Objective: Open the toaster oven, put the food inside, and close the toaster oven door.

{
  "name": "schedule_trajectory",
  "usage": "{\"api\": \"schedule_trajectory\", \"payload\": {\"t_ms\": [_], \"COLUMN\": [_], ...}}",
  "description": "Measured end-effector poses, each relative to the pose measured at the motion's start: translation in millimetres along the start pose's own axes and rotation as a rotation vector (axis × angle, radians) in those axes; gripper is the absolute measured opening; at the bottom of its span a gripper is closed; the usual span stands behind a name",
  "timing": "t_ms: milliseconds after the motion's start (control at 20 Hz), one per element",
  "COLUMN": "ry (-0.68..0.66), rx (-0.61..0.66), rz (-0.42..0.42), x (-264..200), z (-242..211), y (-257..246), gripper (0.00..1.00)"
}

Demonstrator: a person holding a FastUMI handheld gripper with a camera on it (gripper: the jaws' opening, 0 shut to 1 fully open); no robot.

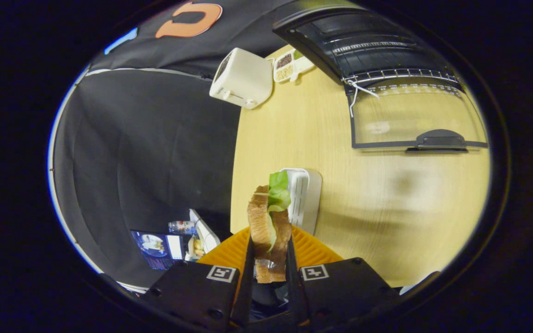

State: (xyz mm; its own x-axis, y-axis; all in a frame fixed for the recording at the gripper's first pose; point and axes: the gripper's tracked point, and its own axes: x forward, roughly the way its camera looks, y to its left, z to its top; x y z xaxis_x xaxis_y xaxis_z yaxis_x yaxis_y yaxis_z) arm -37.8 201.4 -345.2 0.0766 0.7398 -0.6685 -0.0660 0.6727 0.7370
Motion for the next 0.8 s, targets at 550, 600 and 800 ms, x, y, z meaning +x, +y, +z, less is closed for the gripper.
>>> {"api": "schedule_trajectory", "payload": {"t_ms": [550, 600, 800], "ry": [-0.401, -0.448, -0.591], "rx": [0.169, 0.208, 0.367], "rz": [0.035, 0.04, 0.077], "x": [-99.7, -105.1, -116.2], "z": [89.5, 100.5, 135.2], "y": [-38.6, -47.7, -84.2], "gripper": [0.38, 0.38, 0.38]}}
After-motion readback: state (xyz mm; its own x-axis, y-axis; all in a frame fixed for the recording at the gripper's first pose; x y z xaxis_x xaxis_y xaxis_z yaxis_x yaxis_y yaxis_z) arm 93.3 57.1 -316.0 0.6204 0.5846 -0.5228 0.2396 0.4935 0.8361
